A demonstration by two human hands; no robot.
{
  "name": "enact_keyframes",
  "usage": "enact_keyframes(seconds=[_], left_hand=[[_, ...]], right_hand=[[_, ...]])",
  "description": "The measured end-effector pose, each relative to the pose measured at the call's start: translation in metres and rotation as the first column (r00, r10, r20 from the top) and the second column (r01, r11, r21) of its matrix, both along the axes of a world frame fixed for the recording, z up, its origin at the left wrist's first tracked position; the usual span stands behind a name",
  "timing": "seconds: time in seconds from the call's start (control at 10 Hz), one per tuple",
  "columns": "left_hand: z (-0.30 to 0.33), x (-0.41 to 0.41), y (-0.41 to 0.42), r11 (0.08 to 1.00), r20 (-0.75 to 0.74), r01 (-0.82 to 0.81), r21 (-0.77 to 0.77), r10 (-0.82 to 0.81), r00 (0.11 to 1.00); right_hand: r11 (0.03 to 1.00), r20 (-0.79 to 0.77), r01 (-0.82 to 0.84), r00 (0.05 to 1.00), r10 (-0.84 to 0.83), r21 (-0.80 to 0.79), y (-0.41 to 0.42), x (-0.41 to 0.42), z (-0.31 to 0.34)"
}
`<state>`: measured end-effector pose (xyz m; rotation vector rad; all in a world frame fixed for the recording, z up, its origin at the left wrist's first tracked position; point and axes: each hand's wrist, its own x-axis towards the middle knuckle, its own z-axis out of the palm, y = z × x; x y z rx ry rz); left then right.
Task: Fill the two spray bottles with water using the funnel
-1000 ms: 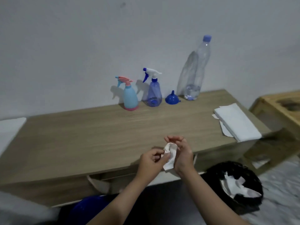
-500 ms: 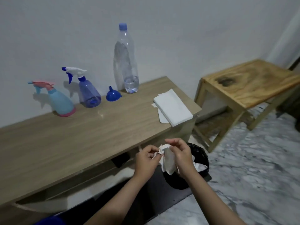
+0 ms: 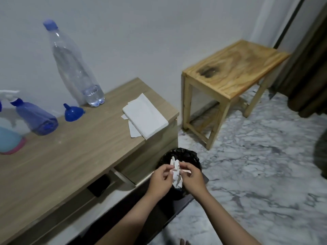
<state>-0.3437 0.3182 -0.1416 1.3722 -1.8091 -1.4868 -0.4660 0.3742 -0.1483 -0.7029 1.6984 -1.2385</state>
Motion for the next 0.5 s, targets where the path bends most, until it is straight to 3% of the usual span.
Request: enact_keyframes(seconds=[0.2, 0.4, 0.5], left_hand=[[-0.045, -0.027, -0.019, 0.979, 0.277, 0.201, 0.012, -0.197, 0.940], [-0.072, -0.045, -0.040, 0.935, 0.281, 0.270, 0.230, -0.329, 0.901], [-0.082, -0.042, -0.036, 0.929, 0.333, 0.225, 0.293, -0.319, 0.887]], right_hand=[[0.979, 0.124, 0.027, 0.991, -0.053, 0.200, -0.022, -0.025, -0.054], [0.886, 0.077, -0.103, 0.994, 0.076, 0.453, -0.037, -0.051, -0.090], [0.853, 0.041, -0.099, 0.995, 0.091, 0.513, -0.030, -0.058, -0.096]])
